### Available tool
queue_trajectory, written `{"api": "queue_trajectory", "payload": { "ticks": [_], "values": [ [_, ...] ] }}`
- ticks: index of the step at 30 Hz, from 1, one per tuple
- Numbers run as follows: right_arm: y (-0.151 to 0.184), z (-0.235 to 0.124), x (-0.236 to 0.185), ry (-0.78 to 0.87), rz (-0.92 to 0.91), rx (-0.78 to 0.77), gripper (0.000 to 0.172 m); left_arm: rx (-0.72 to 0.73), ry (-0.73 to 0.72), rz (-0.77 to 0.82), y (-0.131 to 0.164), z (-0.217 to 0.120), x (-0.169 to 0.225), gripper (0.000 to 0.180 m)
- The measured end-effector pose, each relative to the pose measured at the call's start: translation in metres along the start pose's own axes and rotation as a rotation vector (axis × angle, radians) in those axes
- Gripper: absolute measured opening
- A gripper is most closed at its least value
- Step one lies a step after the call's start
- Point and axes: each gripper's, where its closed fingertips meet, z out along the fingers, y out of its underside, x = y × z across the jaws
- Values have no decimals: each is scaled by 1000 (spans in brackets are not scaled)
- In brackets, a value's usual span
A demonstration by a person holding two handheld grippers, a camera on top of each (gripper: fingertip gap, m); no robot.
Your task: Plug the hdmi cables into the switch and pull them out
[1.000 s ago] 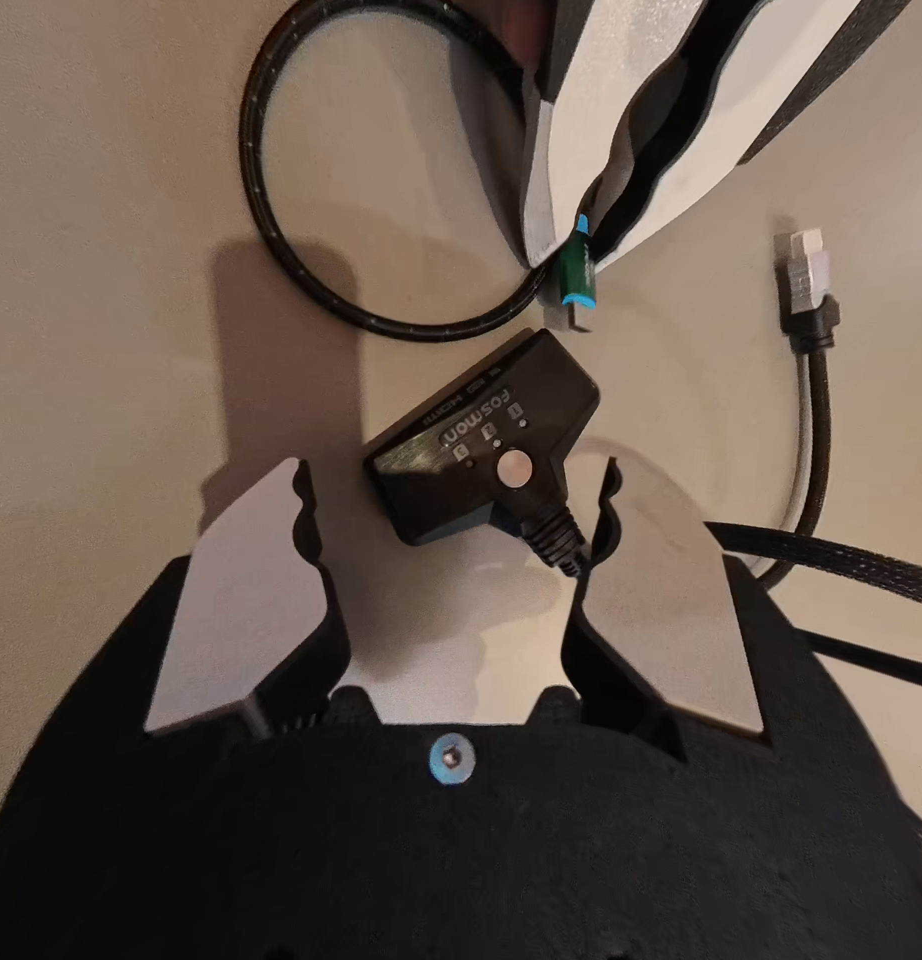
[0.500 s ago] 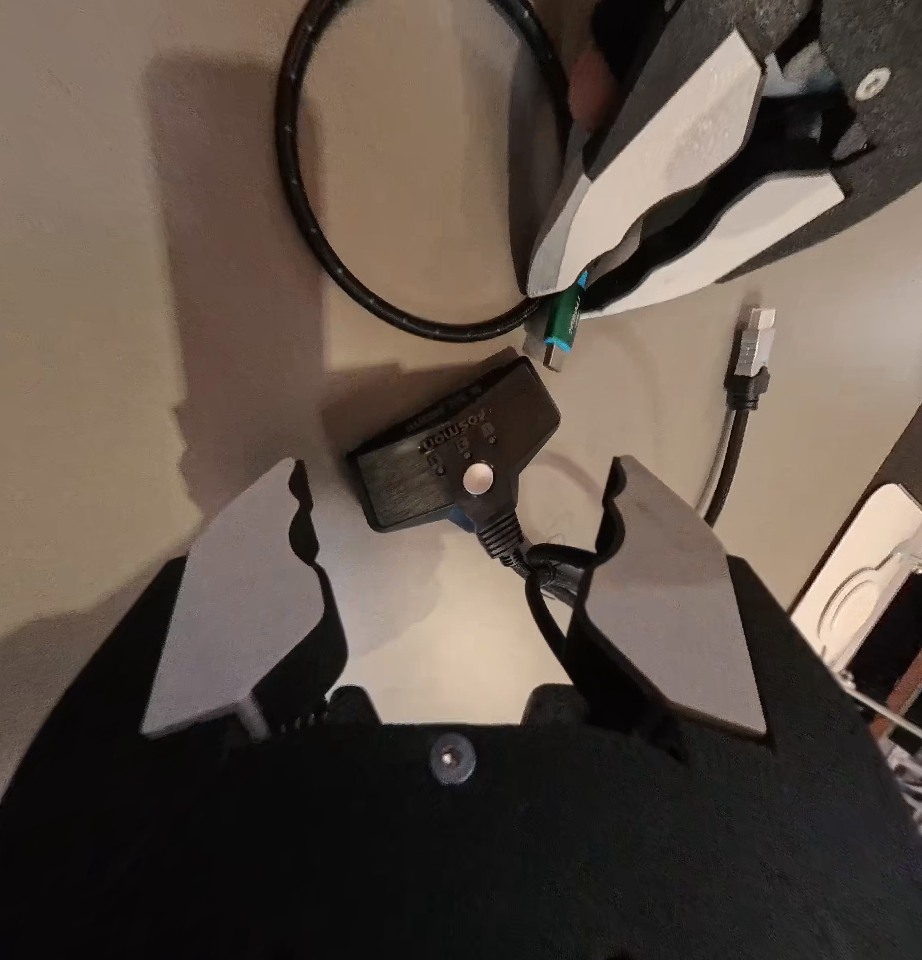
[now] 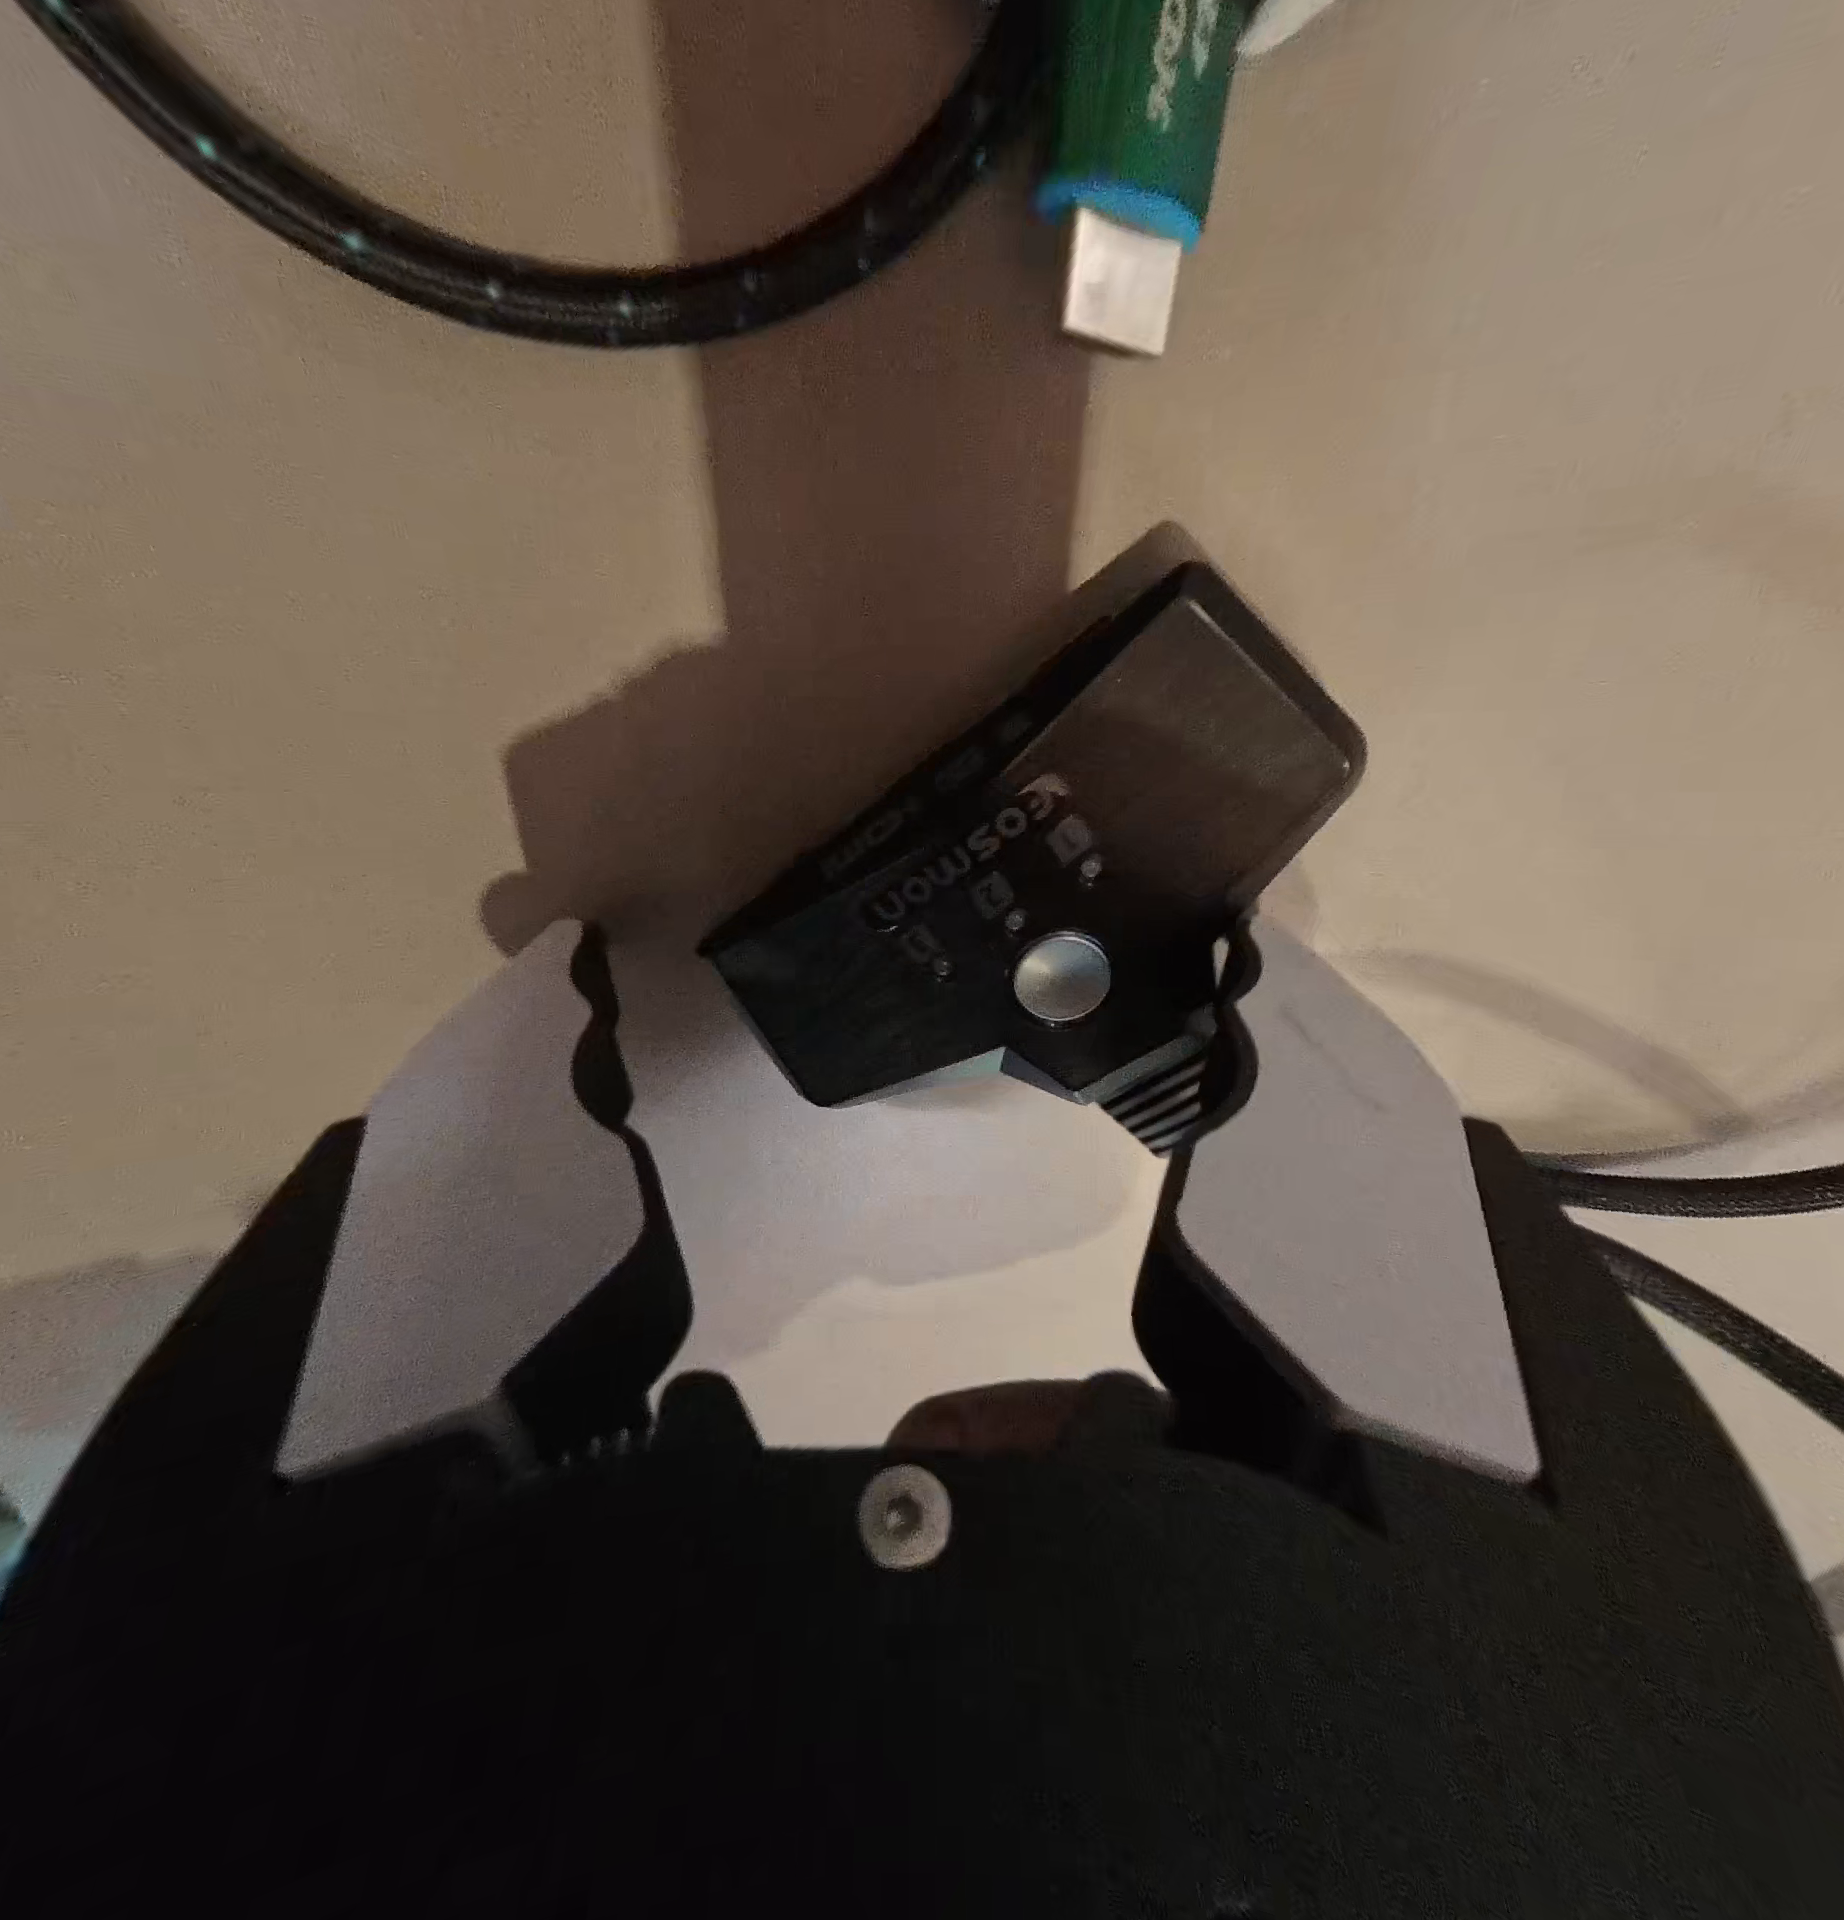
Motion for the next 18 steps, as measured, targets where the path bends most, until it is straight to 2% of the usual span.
{"api": "queue_trajectory", "payload": {
  "ticks": [6,8,10,15,17,18],
  "values": [
    [-8,-5,10,10,114,84,88,-3,-25,23,-3,2,-2,20],
    [-16,-6,17,21,233,183,73,-3,-46,32,-4,3,-4,20],
    [-20,-8,22,35,322,278,66,-5,-82,48,-6,3,-8,19],
    [-25,-14,34,163,484,424,59,3,-132,69,-10,5,-14,19],
    [-23,-29,37,251,458,450,57,10,-129,64,-10,5,-14,19],
    [-21,-38,33,262,410,442,66,13,-125,60,-10,5,-14,19]
  ]
}}
